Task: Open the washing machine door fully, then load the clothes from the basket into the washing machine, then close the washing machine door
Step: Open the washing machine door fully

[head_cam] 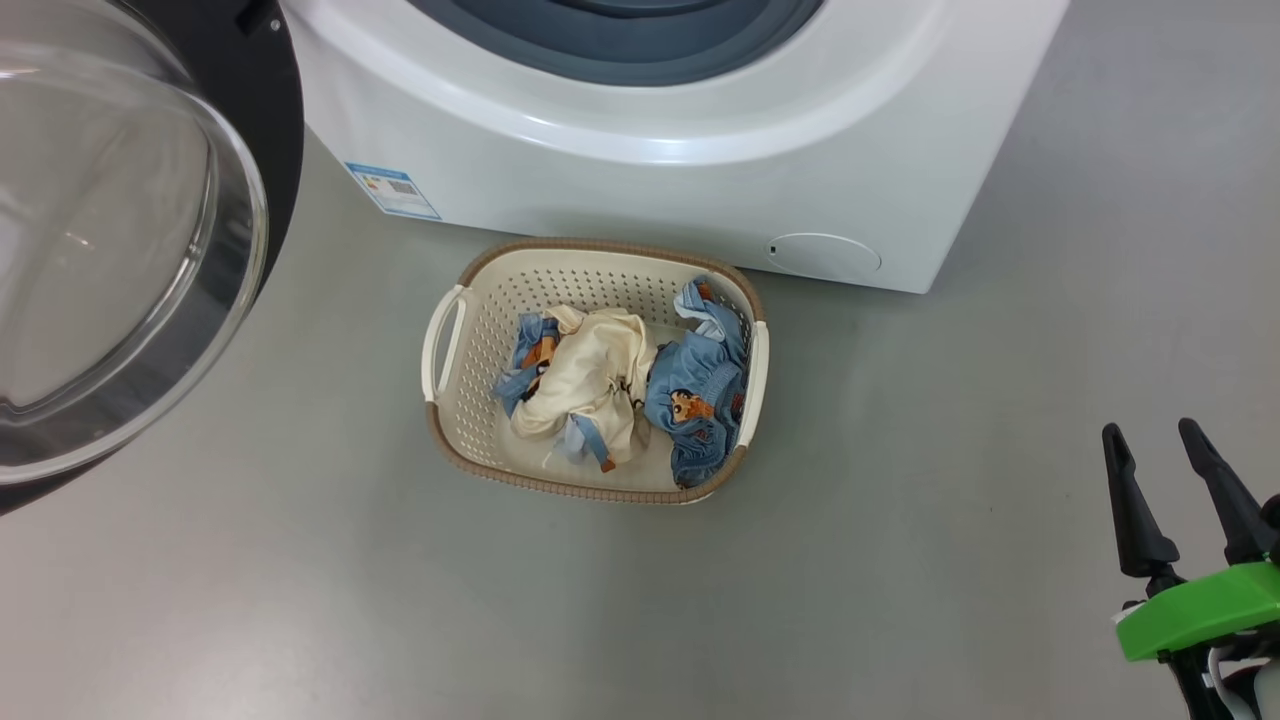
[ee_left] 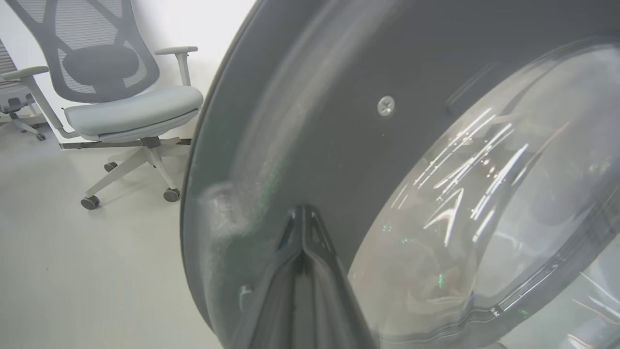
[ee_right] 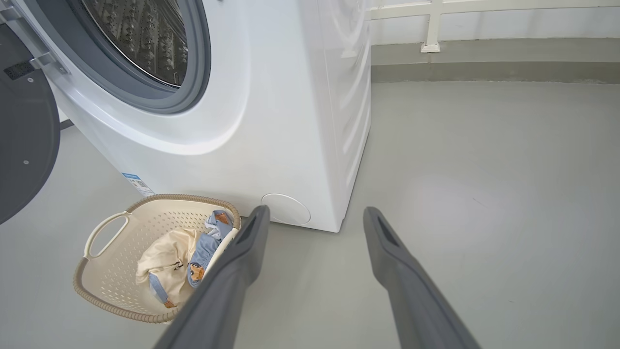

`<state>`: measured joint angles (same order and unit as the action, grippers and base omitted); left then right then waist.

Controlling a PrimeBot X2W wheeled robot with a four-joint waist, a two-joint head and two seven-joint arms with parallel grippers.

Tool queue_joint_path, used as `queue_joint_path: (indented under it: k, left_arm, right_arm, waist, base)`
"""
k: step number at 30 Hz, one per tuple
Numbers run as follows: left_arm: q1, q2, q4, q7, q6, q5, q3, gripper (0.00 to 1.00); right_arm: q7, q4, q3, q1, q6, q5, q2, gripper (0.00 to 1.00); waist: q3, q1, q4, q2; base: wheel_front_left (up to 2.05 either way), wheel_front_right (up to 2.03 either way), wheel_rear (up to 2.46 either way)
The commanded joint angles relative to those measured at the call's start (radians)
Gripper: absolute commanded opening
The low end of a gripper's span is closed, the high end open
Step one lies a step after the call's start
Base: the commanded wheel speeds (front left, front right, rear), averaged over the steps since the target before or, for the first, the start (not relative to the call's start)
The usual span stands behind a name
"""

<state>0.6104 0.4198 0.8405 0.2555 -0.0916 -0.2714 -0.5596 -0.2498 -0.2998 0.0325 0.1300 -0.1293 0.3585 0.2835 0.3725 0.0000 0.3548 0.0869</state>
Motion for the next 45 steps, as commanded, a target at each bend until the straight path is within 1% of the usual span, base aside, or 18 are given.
queue_joint_path:
  k: [1, 9, 16, 20, 24, 31, 35, 38, 42, 44, 45]
  left_arm:
    - [0.021, 0.083, -0.012, 0.006, -0.002, 0.014, -0.028, 0.0]
    - [0.057, 0.075, 0.008, 0.006, -0.01, 0.042, -0.04, 0.0]
    - [0.065, 0.056, 0.007, 0.006, -0.004, 0.07, -0.055, 0.0]
    - [0.048, 0.042, -0.002, 0.006, -0.004, 0.082, -0.062, 0.0]
    - [0.019, 0.021, -0.017, 0.006, -0.013, 0.08, -0.072, 0.0]
    - [-0.057, -0.031, -0.067, 0.006, -0.033, 0.058, -0.078, 0.0]
    - [-0.108, -0.066, -0.117, 0.006, -0.038, 0.037, -0.06, 0.0]
    - [-0.151, -0.089, -0.169, 0.006, -0.039, -0.002, -0.007, 0.0]
    - [-0.219, -0.104, -0.239, 0.006, -0.039, -0.066, 0.067, 0.01]
    - [-0.254, -0.11, -0.274, 0.006, -0.039, -0.094, 0.105, 0.16]
    - [-0.287, -0.119, -0.309, 0.006, -0.039, -0.119, 0.138, 0.36]
  right_arm:
    - [-0.012, 0.027, -0.022, 0.012, -0.001, -0.016, 0.019, 1.0]
    - [-0.012, 0.036, -0.023, 0.024, -0.001, -0.02, 0.03, 1.0]
    - [-0.012, 0.033, -0.026, 0.03, -0.001, -0.021, 0.03, 1.0]
    - [-0.012, 0.027, -0.027, 0.025, -0.001, -0.019, 0.026, 1.0]
    - [-0.012, 0.022, -0.028, 0.013, -0.001, -0.015, 0.017, 1.0]
    - [-0.012, 0.02, -0.032, -0.009, -0.001, -0.009, 0.003, 1.0]
    - [-0.012, 0.02, -0.034, -0.021, -0.001, -0.006, -0.003, 1.0]
    - [-0.012, 0.018, -0.036, -0.029, -0.001, -0.003, -0.007, 1.0]
    - [-0.012, 0.015, -0.041, -0.038, -0.001, 0.001, -0.013, 1.0]
    - [-0.012, 0.015, -0.043, -0.043, -0.001, 0.004, -0.014, 1.0]
    - [-0.012, 0.017, -0.044, -0.048, -0.001, 0.005, -0.017, 1.0]
  waist:
    - [0.008, 0.0, 0.0, 0.0]
    - [0.037, 0.0, 0.003, 0.0]
    - [0.034, 0.0, 0.001, 0.0]
    - [0.014, 0.0, 0.0, 0.0]
    - [-0.014, 0.0, 0.001, 0.0]
    - [-0.07, 0.0, 0.009, 0.0]
    - [-0.1, 0.0, 0.014, 0.0]
    - [-0.12, 0.0, 0.017, 0.0]
    - [-0.145, 0.0, 0.015, 0.0]
    - [-0.155, 0.0, 0.012, 0.0]
    - [-0.166, 0.0, 0.008, 0.0]
  base:
    - [0.0, 0.0, 0.0]
    - [0.0, 0.0, 0.0]
    - [0.0, 0.0, 0.0]
    - [0.0, 0.0, 0.0]
    - [0.0, 0.0, 0.0]
    - [0.0, 0.0, 0.0]
    - [0.0, 0.0, 0.0]
    - [0.0, 0.0, 0.0]
    - [0.0, 0.0, 0.0]
    - [0.0, 0.0, 0.0]
    - [0.0, 0.0, 0.0]
